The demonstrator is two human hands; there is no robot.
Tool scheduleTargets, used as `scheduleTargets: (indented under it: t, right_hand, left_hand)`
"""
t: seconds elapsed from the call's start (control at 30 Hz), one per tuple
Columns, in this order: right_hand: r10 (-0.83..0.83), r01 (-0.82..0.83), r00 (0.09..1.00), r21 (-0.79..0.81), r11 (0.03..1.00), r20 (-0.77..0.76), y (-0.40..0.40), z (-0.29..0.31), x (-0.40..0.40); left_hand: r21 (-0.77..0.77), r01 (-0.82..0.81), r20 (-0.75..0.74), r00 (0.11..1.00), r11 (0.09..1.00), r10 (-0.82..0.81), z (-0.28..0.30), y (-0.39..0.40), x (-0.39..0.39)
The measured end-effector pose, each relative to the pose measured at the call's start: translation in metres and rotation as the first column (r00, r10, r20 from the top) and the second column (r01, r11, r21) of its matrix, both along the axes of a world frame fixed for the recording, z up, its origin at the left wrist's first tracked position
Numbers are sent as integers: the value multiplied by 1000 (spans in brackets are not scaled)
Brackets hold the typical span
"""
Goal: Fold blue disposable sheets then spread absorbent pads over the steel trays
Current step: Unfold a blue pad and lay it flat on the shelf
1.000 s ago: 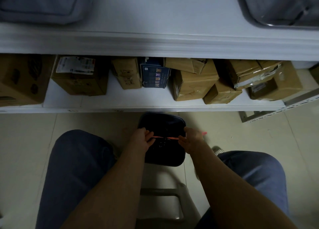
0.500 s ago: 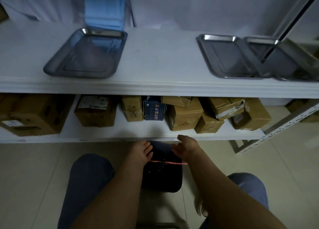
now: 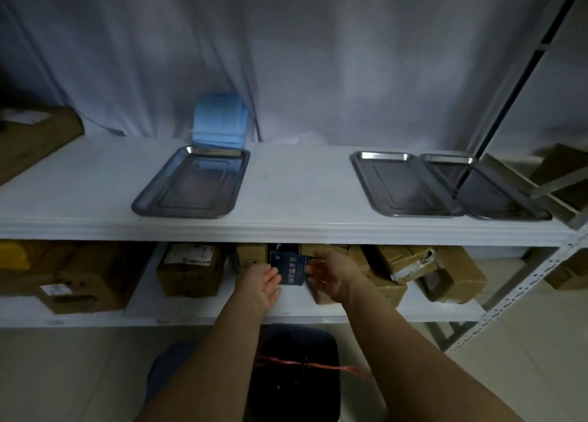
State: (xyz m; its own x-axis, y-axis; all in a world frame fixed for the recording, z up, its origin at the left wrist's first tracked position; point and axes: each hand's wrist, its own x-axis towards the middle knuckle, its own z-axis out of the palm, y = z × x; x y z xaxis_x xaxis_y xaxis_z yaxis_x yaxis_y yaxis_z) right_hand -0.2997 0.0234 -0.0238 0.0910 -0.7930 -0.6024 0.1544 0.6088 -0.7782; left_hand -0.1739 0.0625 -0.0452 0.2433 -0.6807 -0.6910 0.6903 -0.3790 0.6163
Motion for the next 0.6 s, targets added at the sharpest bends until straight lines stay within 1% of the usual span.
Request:
scheduleTargets:
  t: [0.1, 0.27, 0.37, 0.43, 0.5, 0.53, 0.6]
  right_hand:
    - [11, -11, 1000, -54, 998, 10, -4, 25, 7]
    - [30, -29, 1000, -128, 991, 6, -18, 55, 21]
    - [70, -71, 997, -180, 981, -10, -29, 75, 28]
    - [85, -96, 995, -234, 967, -56, -38, 89, 33]
    - [88, -133, 984, -318, 939, -153, -50, 100, 42]
    - [82, -155, 975, -364, 919, -208, -57, 103, 47]
    - [64, -197, 951, -435, 879, -301, -73, 108, 59]
  left_hand:
    - [-31, 14, 29, 999, 999, -13, 17, -7, 5]
    - [-52, 55, 226, 973, 997, -42, 46, -25, 20]
    - [-78, 83, 392, 919, 993, -46, 64, -37, 34]
    - [-109, 114, 552, 833, 988, -36, 75, -48, 47]
    - [-132, 127, 687, 727, 983, -2, 86, -59, 62]
    - [-134, 136, 749, 662, 982, 11, 90, -65, 70]
    - [-95, 160, 864, 504, 983, 2, 96, -78, 88]
